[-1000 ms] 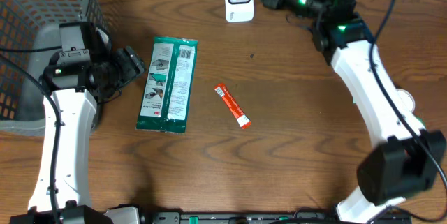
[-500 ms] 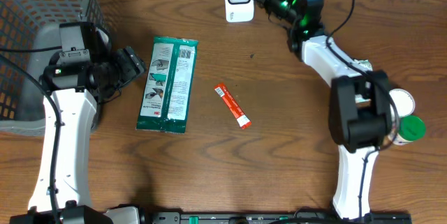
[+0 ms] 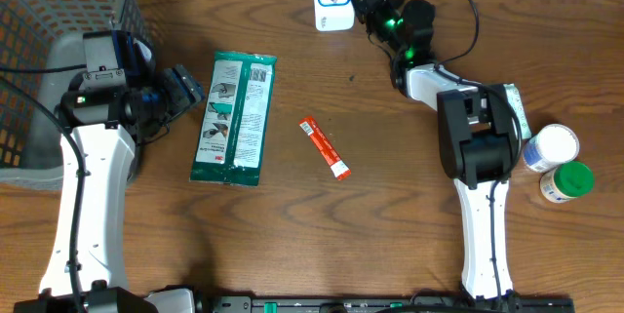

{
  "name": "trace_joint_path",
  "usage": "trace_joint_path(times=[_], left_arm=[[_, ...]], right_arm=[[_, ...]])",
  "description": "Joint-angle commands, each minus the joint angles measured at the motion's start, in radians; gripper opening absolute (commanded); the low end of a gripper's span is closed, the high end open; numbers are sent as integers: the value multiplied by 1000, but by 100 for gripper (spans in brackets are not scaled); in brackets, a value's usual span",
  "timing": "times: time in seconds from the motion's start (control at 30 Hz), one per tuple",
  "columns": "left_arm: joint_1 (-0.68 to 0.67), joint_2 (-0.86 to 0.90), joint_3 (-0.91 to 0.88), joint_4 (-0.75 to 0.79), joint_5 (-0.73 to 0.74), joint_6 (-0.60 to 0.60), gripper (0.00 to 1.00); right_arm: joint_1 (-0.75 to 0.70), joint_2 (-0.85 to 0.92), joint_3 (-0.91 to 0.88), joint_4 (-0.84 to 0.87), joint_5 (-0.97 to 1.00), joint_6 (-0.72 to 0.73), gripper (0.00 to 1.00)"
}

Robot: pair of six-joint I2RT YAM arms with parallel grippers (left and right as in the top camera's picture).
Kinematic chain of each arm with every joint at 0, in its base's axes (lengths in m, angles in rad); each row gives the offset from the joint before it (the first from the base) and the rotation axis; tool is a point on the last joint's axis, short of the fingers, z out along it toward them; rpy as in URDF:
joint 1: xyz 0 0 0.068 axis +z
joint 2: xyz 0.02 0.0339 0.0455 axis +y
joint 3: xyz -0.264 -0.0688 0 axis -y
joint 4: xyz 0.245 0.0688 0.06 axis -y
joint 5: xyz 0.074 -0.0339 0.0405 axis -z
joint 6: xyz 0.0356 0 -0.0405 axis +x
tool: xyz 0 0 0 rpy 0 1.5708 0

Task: Scan the item barcode
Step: 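Carry the Kleenex pack up and hold it at the scanner window, then carry the Kleenex pack to the right edge beside the swab tub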

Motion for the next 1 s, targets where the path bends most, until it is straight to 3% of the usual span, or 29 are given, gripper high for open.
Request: trace_joint_path(times=[0.0,0.97], left_arm=[[4,5,24,-3,8,10,81],[4,5,24,-3,8,10,81]], right_arm=[[-9,28,51,7,26,11,1],[11,60,71,-76,-17,-83,1]])
